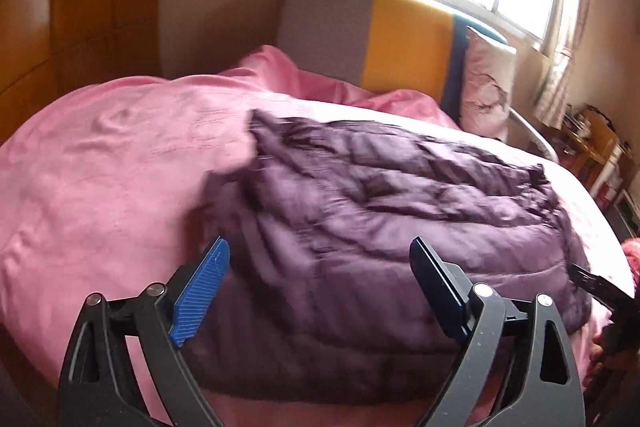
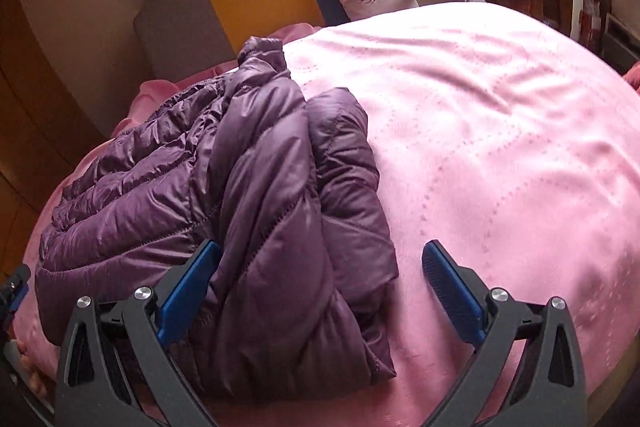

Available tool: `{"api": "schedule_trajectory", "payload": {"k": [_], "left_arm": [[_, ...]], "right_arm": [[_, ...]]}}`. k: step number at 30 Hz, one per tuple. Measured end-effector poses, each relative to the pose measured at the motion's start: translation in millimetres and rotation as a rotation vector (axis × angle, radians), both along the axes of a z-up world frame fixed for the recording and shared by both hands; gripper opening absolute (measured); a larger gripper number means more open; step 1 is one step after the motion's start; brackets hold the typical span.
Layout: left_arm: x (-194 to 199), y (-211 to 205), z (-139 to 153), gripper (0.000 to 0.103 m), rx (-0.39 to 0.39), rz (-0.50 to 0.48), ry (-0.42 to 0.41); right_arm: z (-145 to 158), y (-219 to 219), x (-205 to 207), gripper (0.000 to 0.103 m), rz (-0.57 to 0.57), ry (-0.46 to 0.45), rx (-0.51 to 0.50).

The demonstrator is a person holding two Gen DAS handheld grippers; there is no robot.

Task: Fold large clothes

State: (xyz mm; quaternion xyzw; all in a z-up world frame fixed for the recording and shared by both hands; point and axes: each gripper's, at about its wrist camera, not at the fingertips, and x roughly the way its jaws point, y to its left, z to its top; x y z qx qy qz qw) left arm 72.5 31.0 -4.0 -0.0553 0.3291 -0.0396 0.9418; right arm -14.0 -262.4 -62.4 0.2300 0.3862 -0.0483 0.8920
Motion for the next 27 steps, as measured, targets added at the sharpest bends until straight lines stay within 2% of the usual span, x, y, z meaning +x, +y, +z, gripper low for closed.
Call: {"api": "schedule_trajectory", "payload": {"k": [2,3,5,6,7,8,9,11,13,16,20,21,23,27], "left_arm": [[-0.5,28.9,-9.1,0.091,-0.036,0.039,0.044],[-0.3,47.7,-18.3,0.091,-0.087,0.055,0.08],[0.5,72.0,-34.6,0.091,-0.198,0.055,0.157],[1.5,80.4,-41.7,0.091,-0.254,0.047,0.187],[1.4,89.6,-51.5,0.09,-0.338,0.031,0.224],[-0.4,93.2,-57.2,0.089,-0.384,0.018,0.24],[-2.5,93.9,-59.6,0.085,-0.403,0.0,0.243],[-7.2,89.9,-59.8,0.081,-0.405,-0.042,0.24],[-13.0,87.2,-60.2,0.077,-0.411,-0.08,0.24],[-21.6,87.0,-63.0,0.066,-0.433,-0.13,0.255],[-38.8,81.7,-64.8,0.059,-0.419,-0.193,0.271],[-45.2,77.0,-64.0,0.055,-0.41,-0.221,0.281],[-56.1,68.9,-63.1,0.054,-0.377,-0.26,0.292],[-75.4,63.1,-49.1,0.055,-0.248,-0.28,0.261]], "right_arm": [[-6.8,-7.0,-4.7,0.1,0.002,-0.006,0.07],[-8.1,-7.6,-7.0,0.098,0.007,-0.01,0.085],[-5.6,-7.3,-9.6,0.076,0.05,-0.024,0.113],[-3.2,-5.9,-11.2,0.074,0.059,-0.024,0.107],[-1.1,-3.9,-11.8,0.054,0.077,-0.03,0.102],[0.2,-2.4,-13.0,0.046,0.104,-0.035,0.133],[2.3,0.9,-13.7,0.042,0.103,-0.034,0.14],[7.2,2.1,-18.8,0.031,0.124,-0.04,0.146],[9.3,0.0,-26.6,0.027,0.14,-0.041,0.17],[11.5,0.0,-42.3,0.025,0.165,-0.038,0.176],[13.9,-0.6,-66.2,0.024,0.195,-0.03,0.178],[14.6,0.0,-74.0,0.024,0.207,-0.027,0.176],[16.3,2.7,-81.0,0.024,0.217,-0.021,0.163],[15.9,-1.1,-76.9,0.023,0.194,-0.021,0.16]]}}
